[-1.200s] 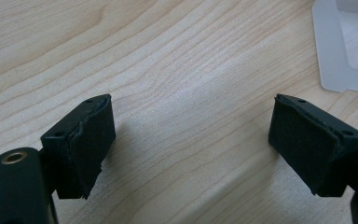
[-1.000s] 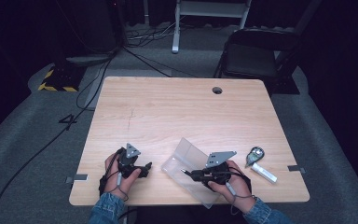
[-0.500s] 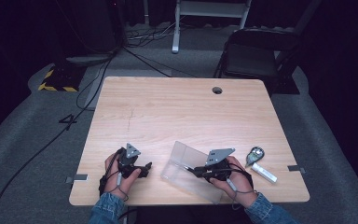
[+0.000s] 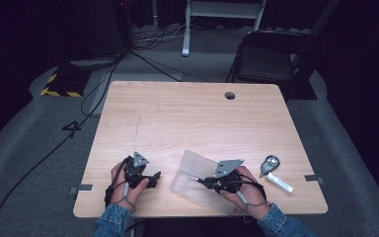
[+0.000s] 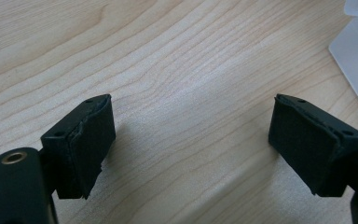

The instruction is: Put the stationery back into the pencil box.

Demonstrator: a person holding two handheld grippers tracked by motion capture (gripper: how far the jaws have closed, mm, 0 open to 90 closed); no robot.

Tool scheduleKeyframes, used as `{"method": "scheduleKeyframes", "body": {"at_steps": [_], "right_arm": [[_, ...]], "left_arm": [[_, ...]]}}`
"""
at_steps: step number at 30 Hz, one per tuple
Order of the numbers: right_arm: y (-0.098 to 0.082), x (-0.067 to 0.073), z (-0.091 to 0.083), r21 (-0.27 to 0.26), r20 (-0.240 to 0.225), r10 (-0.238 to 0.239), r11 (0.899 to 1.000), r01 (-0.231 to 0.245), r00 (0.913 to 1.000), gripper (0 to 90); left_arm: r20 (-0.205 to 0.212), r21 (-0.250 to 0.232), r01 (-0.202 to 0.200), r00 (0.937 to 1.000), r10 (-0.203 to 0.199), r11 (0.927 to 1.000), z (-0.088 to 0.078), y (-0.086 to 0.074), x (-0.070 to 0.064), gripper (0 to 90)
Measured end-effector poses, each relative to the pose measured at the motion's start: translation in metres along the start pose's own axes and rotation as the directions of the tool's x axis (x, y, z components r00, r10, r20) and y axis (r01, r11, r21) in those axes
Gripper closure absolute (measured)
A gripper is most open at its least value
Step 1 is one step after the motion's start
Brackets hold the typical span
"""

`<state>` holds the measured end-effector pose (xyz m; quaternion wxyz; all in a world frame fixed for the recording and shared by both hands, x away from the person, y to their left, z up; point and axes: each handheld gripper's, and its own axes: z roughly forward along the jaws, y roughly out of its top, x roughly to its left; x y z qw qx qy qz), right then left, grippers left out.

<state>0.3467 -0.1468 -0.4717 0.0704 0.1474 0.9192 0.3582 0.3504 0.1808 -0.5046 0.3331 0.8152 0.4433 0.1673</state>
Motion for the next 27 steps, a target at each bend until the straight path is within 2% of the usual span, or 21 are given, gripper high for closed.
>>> {"method": "scheduleKeyframes", "body": {"at_steps": [8, 13, 21, 27], "right_arm": [[-0.0001, 0.0021, 0.0021, 0.023, 0.024, -0.036, 0.999, 0.036, 0.9991, 79.0], [0.0004, 0.0021, 0.0014, 0.022, 0.046, -0.054, 0.998, 0.053, 0.9975, 75.3], [0.0001, 0.0002, -0.0044, 0.011, 0.06, -0.048, 0.999, 0.048, 0.997, 77.2], [0.0007, 0.007, -0.0065, 0.017, 0.001, -0.047, 0.999, 0.047, 0.9989, 84.2]], "left_arm": [[0.0, 0.0, 0.001, 1.0, -0.001, 1.0, 0.0, 0.0, -0.0001, 15.1], [0.0, 0.0, 0.001, 1.0, -0.001, 1.0, 0.0, 0.0, -0.0001, 15.1], [0.0, 0.0, 0.0, 1.0, 0.0, 1.0, 0.0, 0.0, 0.0, 15.1], [0.0, 0.0, 0.001, 1.0, -0.001, 1.0, 0.0, 0.0, -0.0001, 15.1]]}}
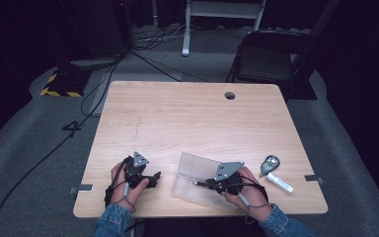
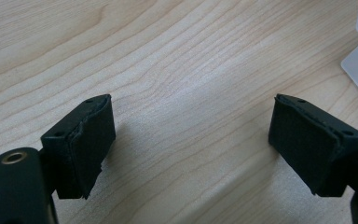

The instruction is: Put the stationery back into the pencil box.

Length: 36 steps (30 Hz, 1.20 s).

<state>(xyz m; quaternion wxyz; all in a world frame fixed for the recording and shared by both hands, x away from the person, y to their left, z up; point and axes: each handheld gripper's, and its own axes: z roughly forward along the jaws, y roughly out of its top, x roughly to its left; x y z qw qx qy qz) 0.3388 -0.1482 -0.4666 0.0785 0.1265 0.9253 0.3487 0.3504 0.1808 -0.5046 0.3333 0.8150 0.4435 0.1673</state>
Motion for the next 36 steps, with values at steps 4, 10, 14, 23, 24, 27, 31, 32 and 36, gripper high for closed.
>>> {"method": "scheduleKeyframes", "body": {"at_steps": [4, 10, 14, 23, 24, 27, 31, 32, 36], "right_arm": [[-0.002, 0.004, -0.002, 0.008, -0.028, 0.003, 1.0, -0.003, 0.9996, 86.4], [-0.011, 0.003, 0.002, 0.048, -0.041, 0.039, 0.998, -0.037, 0.9984, 81.3], [-0.015, 0.001, 0.004, 0.062, -0.026, 0.046, 0.997, -0.045, 0.9986, 78.1], [-0.018, -0.005, 0.005, 0.068, -0.001, 0.047, 0.997, -0.047, 0.9989, 76.3], [-0.018, -0.006, 0.005, 0.067, 0.003, 0.048, 0.997, -0.048, 0.9988, 76.1], [-0.019, -0.009, 0.003, 0.066, 0.015, 0.055, 0.996, -0.056, 0.9984, 74.5], [-0.019, -0.01, 0.002, 0.064, 0.014, 0.059, 0.996, -0.059, 0.9982, 74.0], [-0.019, -0.009, 0.002, 0.063, 0.011, 0.058, 0.996, -0.058, 0.9983, 73.3], [-0.018, -0.005, 0.003, 0.061, -0.002, 0.057, 0.996, -0.057, 0.9984, 71.3]], "left_arm": [[0.0, 0.0, -0.001, 1.0, 0.001, 1.0, 0.0, 0.0, 0.0, 15.1], [0.0, 0.0, 0.0, 1.0, 0.0, 1.0, 0.0, 0.0, 0.0, 15.1], [0.0, 0.0, 0.0, 1.0, 0.0, 1.0, 0.0, 0.0, 0.0, 15.1], [0.0, 0.001, 0.0, 1.0, 0.0, 1.0, 0.0, 0.0, 0.0, 15.1], [0.0, 0.0, 0.0, 1.0, 0.0, 1.0, 0.0, 0.0, 0.0, 15.1], [0.0, 0.0, 0.0, 1.0, 0.0, 1.0, 0.0, 0.0, 0.0, 15.1], [0.0, 0.0, 0.0, 1.0, 0.0, 1.0, 0.0, 0.0, 0.0, 15.1], [0.0, 0.0, 0.0, 1.0, 0.0, 1.0, 0.0, 0.0, 0.0, 15.1], [0.0, 0.0, 0.0, 1.0, 0.0, 1.0, 0.0, 0.0, 0.0, 15.1]]}}
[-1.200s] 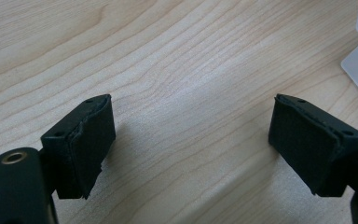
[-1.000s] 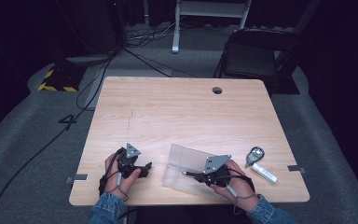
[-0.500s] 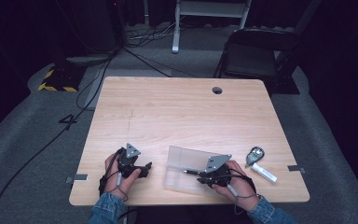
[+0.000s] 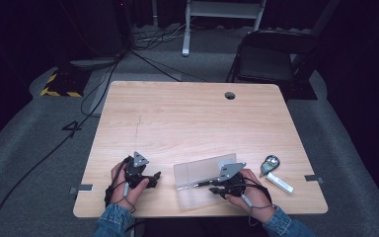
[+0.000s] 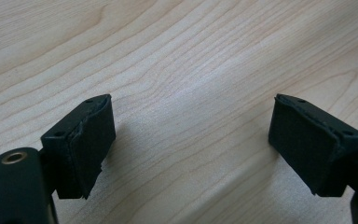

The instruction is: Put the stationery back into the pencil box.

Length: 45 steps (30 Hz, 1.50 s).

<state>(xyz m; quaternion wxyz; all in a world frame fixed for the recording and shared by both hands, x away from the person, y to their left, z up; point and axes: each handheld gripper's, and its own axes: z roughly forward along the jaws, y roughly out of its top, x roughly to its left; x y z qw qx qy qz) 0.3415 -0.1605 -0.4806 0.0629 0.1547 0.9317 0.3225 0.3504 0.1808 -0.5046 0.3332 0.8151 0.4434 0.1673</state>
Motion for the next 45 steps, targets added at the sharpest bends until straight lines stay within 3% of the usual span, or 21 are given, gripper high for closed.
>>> {"method": "scheduleKeyframes", "body": {"at_steps": [10, 21, 25, 29, 39, 45], "right_arm": [[0.002, -0.005, -0.018, -0.046, 0.027, 0.019, 0.999, -0.018, 0.9994, 66.1], [-0.013, -0.024, -0.055, -0.096, 0.096, 0.101, 0.991, -0.092, 0.9903, 59.5], [-0.022, -0.032, -0.072, -0.116, 0.131, 0.142, 0.985, -0.127, 0.9811, 57.3], [-0.032, -0.038, -0.087, -0.122, 0.156, 0.177, 0.98, -0.159, 0.9716, 56.1], [-0.061, -0.054, -0.107, -0.104, 0.229, 0.257, 0.965, -0.239, 0.9389, 51.6], [-0.077, -0.06, -0.113, -0.084, 0.257, 0.289, 0.957, -0.277, 0.9222, 48.3]], "left_arm": [[0.0, 0.0, 0.0, 1.0, 0.0, 1.0, 0.0, 0.0, 0.0, 15.1], [0.0, -0.003, -0.006, 1.0, 0.006, 1.0, 0.0, -0.001, -0.001, 15.8], [0.006, 0.004, -0.003, 1.0, 0.003, 1.0, -0.004, -0.002, -0.003, 18.8], [0.06, -0.024, 0.025, 0.9979, -0.023, 0.9994, -0.008, 0.0, -0.007, 21.0], [0.136, -0.046, -0.011, 0.9905, 0.017, 0.9989, -0.02, 0.006, -0.027, 20.8], [0.144, -0.061, -0.033, 0.9888, 0.041, 0.9976, -0.02, 0.011, -0.035, 21.4]]}}
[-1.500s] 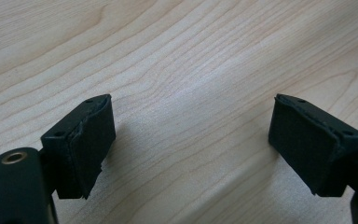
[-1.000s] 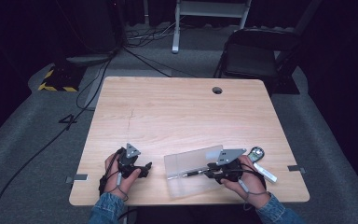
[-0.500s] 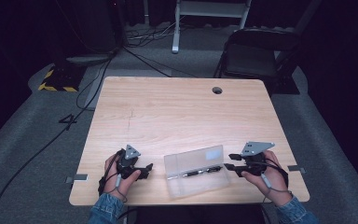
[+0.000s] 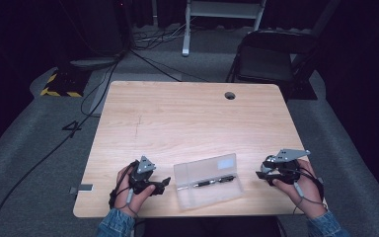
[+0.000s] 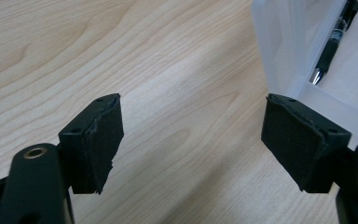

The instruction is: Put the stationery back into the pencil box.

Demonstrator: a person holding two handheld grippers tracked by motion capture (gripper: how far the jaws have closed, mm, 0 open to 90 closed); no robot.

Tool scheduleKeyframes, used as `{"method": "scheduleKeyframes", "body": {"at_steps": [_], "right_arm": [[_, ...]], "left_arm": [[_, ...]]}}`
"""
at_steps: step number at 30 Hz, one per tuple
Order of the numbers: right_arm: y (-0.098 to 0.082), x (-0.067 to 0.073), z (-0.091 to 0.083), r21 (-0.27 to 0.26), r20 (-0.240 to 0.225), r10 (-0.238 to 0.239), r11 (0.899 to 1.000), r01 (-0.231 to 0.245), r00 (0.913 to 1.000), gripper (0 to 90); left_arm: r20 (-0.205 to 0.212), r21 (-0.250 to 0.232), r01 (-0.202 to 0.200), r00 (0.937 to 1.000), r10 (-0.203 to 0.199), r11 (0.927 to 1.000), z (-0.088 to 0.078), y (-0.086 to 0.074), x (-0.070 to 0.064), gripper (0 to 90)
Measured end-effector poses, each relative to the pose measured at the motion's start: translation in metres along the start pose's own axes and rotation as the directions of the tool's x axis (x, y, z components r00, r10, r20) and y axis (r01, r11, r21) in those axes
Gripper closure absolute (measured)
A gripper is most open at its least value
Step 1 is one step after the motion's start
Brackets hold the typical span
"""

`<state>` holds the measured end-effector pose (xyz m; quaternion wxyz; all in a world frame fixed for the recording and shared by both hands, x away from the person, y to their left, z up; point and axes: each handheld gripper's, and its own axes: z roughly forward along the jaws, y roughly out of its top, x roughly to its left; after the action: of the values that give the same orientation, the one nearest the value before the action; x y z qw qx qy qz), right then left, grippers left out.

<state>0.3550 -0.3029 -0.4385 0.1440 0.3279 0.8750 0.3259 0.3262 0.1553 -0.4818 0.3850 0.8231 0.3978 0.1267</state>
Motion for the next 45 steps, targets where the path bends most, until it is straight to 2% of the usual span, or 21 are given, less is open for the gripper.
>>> {"method": "scheduleKeyframes", "body": {"at_steps": [3, 8, 15, 19, 24, 29, 36, 38, 44, 45], "right_arm": [[-0.004, -0.003, -0.002, 0.012, 0.008, 0.005, 1.0, -0.005, 1.0, 47.4], [-0.015, -0.01, -0.008, 0.037, 0.03, 0.03, 0.999, -0.031, 0.9991, 47.2], [-0.026, -0.019, -0.011, 0.056, 0.051, 0.066, 0.996, -0.069, 0.9965, 47.2], [-0.031, -0.022, -0.011, 0.074, 0.052, 0.072, 0.994, -0.076, 0.9961, 47.0], [-0.036, -0.024, -0.01, 0.096, 0.056, 0.088, 0.991, -0.093, 0.9946, 46.6], [-0.041, -0.026, -0.008, 0.114, 0.055, 0.1, 0.988, -0.106, 0.9934, 46.6], [-0.041, -0.027, -0.008, 0.116, 0.051, 0.099, 0.988, -0.104, 0.9938, 46.3], [-0.042, -0.026, -0.006, 0.136, 0.044, 0.096, 0.985, -0.101, 0.9944, 46.2], [-0.042, -0.025, -0.001, 0.159, 0.031, 0.086, 0.983, -0.09, 0.9958, 48.8], [-0.042, -0.025, 0.0, 0.16, 0.029, 0.086, 0.983, -0.09, 0.9958, 49.7]], "left_arm": [[0.004, 0.0, -0.013, 0.9999, 0.013, 0.9999, 0.001, 0.002, -0.002, 21.6], [0.006, -0.002, -0.01, 0.9999, 0.01, 1.0, 0.006, 0.004, -0.005, 22.3], [-0.016, 0.02, -0.025, 0.9995, 0.026, 0.9995, 0.013, 0.007, -0.006, 23.2], [-0.019, 0.028, -0.05, 0.9986, 0.05, 0.9984, 0.015, 0.008, -0.005, 23.2], [-0.014, 0.026, -0.041, 0.999, 0.042, 0.9988, 0.017, 0.009, -0.005, 23.1], [-0.033, 0.019, -0.042, 0.9985, 0.043, 0.9989, 0.018, 0.009, -0.004, 22.8], [-0.05, 0.012, -0.039, 0.998, 0.039, 0.9992, 0.018, 0.009, -0.002, 22.6], [-0.058, 0.006, -0.043, 0.9974, 0.043, 0.9991, 0.016, 0.009, -0.001, 22.6], [-0.067, -0.018, -0.019, 0.9976, 0.018, 0.9996, 0.012, 0.007, 0.001, 22.3], [-0.076, -0.013, -0.032, 0.9966, 0.031, 0.9994, 0.011, 0.007, 0.003, 22.3]]}}
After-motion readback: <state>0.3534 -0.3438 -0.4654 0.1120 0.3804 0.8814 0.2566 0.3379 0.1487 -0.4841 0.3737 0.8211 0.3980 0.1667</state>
